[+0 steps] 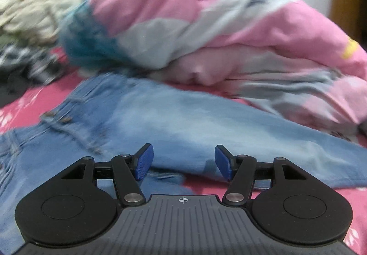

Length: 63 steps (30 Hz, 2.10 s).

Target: Fold clothes

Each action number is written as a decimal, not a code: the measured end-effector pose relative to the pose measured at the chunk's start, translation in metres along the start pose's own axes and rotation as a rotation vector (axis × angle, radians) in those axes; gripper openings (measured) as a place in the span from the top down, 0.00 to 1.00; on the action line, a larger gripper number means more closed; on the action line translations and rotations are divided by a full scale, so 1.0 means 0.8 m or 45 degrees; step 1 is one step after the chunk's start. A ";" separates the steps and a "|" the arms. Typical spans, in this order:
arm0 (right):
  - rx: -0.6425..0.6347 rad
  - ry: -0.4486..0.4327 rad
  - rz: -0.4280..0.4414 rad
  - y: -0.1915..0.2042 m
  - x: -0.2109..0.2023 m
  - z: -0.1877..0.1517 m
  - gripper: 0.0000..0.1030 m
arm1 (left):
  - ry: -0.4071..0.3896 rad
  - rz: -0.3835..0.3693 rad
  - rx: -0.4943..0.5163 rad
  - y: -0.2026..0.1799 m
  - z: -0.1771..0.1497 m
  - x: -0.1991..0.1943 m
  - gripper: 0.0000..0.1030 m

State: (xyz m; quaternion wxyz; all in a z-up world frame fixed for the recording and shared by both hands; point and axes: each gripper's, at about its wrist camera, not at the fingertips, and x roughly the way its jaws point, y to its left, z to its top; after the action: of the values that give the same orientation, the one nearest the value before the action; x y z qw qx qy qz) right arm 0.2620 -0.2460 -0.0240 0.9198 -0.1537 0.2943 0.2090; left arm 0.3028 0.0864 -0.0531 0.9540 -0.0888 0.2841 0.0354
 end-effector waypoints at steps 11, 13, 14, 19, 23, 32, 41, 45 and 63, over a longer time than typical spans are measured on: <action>-0.680 -0.072 0.029 0.151 0.140 0.025 0.93 | -0.026 0.144 -0.056 0.052 -0.001 0.010 0.42; -0.602 -0.055 0.017 0.149 0.141 0.031 0.97 | -0.024 0.159 -0.070 0.060 -0.001 0.012 0.42; -0.562 -0.065 0.019 0.151 0.137 0.035 0.97 | -0.022 0.166 -0.077 0.064 -0.001 0.013 0.42; -0.425 -0.078 0.097 0.134 0.105 0.058 0.97 | -0.036 0.201 -0.092 0.076 -0.001 0.012 0.42; -0.537 0.010 0.111 0.138 0.118 0.034 0.97 | -0.036 0.223 -0.100 0.083 -0.001 0.014 0.42; -0.473 -0.033 0.228 0.122 0.090 0.050 0.95 | -0.094 0.265 -0.140 0.095 0.005 0.002 0.42; 0.038 0.035 0.316 0.059 0.158 0.053 0.84 | -0.136 0.146 0.014 0.033 0.004 0.001 0.42; 0.016 0.071 0.283 0.062 0.170 0.035 0.82 | -0.097 0.086 0.153 -0.008 -0.006 0.012 0.41; 0.596 0.114 0.012 -0.109 0.247 0.111 0.79 | 0.029 0.106 0.296 -0.035 -0.030 0.044 0.40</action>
State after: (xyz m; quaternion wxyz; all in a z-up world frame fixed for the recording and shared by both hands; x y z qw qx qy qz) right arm 0.4919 -0.2269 -0.0605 0.9154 0.0561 0.3760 0.1322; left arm 0.3229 0.0548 -0.0882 0.9523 0.0339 0.3004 0.0408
